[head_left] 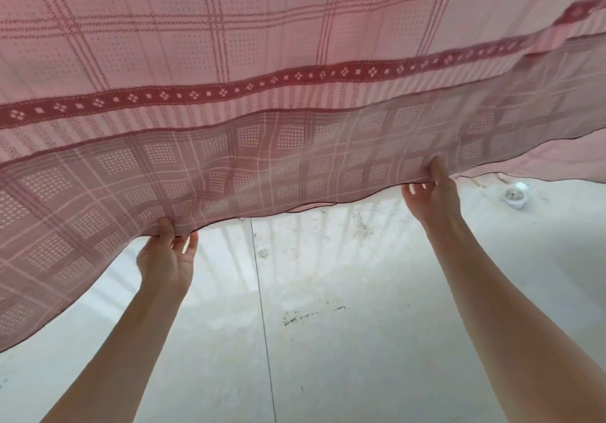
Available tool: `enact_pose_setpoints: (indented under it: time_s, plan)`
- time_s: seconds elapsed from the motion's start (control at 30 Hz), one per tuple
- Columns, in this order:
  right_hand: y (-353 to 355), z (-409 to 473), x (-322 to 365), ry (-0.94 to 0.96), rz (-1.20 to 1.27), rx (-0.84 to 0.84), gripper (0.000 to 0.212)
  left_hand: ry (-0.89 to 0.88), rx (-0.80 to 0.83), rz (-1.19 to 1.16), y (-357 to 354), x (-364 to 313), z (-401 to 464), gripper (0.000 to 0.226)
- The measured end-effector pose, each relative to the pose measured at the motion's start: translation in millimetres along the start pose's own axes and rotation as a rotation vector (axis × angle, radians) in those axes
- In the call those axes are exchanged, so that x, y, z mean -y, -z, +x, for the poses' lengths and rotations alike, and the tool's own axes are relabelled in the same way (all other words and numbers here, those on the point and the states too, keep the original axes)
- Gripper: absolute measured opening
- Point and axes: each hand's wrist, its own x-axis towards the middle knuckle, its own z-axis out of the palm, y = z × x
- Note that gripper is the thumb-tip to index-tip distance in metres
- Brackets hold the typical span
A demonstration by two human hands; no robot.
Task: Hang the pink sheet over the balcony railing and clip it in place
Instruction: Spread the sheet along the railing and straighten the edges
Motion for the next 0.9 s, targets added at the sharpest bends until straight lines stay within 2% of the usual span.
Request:
enact_pose_setpoints:
  time_s: [0.23,0.47,0.57,0.67,0.7,0.77,0.8,0.83,0.9]
  plan:
    - [39.5,-2.8,-19.4,0.012,0.019,0.019,0.009,-0.026,-0.017,0.06,0.3,-0.8,-4.0,0.006]
    - [33.8,-5.6,-48.6,-0.047,0.004,-0.011,0.011,-0.031,-0.045,0.038,9.8,-19.4,-4.7,0.006]
    - [22.1,-8.3,-56.1,-0.07,0.061,0.003,0.018,-0.051,-0.085,0.018,11.0,-25.2,-3.4,0.006]
    - [11.2,-16.4,-58.8,0.028,-0.004,0.036,0.029,-0.051,-0.106,-0.048,5.0,-30.1,-1.1,0.014]
    - [8.4,-18.0,-60.9,0.059,-0.03,0.034,0.028,-0.031,-0.094,-0.087,0.9,-29.0,0.1,0.017]
    - [4.5,-23.3,-61.7,0.004,-0.01,0.068,0.015,0.008,-0.057,-0.082,-10.7,-26.8,0.5,0.018]
    - [0.7,-24.5,-62.0,0.041,-0.094,0.085,0.013,0.04,-0.049,-0.088,-16.5,-24.7,3.0,0.017]
    - [1.4,-21.8,-61.7,0.012,-0.151,0.097,0.016,0.082,-0.024,-0.096,-21.7,-21.2,1.9,0.025]
    - [4.1,-23.0,-59.6,-0.024,-0.181,0.09,0.013,0.151,0.001,-0.168,-30.1,-12.2,-2.1,0.055]
